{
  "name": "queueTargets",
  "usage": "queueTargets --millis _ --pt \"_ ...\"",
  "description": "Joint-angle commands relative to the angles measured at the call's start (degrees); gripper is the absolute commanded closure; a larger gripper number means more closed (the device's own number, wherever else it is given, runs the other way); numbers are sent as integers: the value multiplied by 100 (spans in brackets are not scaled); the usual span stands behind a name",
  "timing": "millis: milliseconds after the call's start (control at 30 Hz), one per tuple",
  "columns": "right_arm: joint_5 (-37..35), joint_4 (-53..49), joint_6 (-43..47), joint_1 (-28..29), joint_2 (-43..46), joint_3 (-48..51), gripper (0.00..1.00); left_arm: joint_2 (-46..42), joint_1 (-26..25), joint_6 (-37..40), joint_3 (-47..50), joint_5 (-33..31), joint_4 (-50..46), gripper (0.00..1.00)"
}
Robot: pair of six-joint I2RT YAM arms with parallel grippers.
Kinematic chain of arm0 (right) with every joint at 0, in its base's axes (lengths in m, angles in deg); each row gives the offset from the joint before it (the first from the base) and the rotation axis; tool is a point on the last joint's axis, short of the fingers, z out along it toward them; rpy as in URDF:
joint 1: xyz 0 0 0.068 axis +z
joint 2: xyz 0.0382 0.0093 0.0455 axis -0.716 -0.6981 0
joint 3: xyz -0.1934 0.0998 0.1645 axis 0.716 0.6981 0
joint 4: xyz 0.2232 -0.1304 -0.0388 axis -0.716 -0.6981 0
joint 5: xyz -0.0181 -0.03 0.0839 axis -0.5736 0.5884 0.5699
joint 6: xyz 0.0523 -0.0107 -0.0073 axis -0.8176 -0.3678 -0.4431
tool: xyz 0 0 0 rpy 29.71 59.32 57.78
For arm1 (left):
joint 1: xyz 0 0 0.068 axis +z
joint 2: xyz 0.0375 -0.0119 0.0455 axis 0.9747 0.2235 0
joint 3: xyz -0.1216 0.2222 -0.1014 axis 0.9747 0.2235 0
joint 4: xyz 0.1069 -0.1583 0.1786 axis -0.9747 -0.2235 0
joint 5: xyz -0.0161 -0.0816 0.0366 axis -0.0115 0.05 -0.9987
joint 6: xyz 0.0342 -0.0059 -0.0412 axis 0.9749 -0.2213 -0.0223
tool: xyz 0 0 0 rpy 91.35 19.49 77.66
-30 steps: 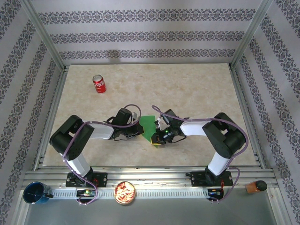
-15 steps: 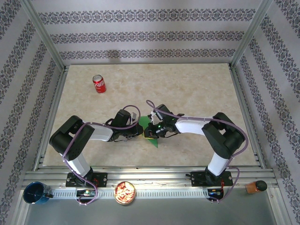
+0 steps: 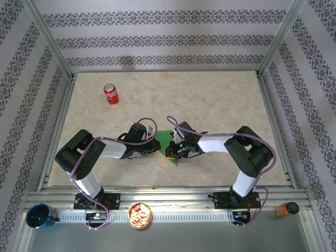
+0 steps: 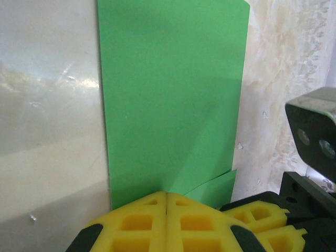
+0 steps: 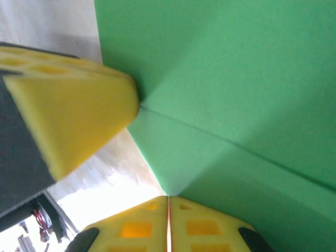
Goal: Fold a paper plane with a square sheet of paper (pick it up from the middle)
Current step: Third fold the triangle at the center of the table.
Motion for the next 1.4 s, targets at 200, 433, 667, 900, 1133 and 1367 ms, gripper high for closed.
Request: queueTargets --millis 200,433,667,900,1133,1367 --pt "-50 -172 -97 90 -22 -354 88 58 -22 -41 208 -248 -371 100" --pt "-85 -150 -22 127 -360 -114 88 118 -28 -58 212 -246 -372 100" --pt "5 -110 4 122 90 376 85 227 -23 -100 230 -283 -434 100" --pt "3 29 -82 37 436 785 84 239 -22 -94 157 -310 -566 100" --pt "153 258 0 3 155 657 88 -515 -46 100 37 -254 -705 100" --pt "148 241 5 2 101 494 89 -1066 -389 3 -245 -308 -1552 100"
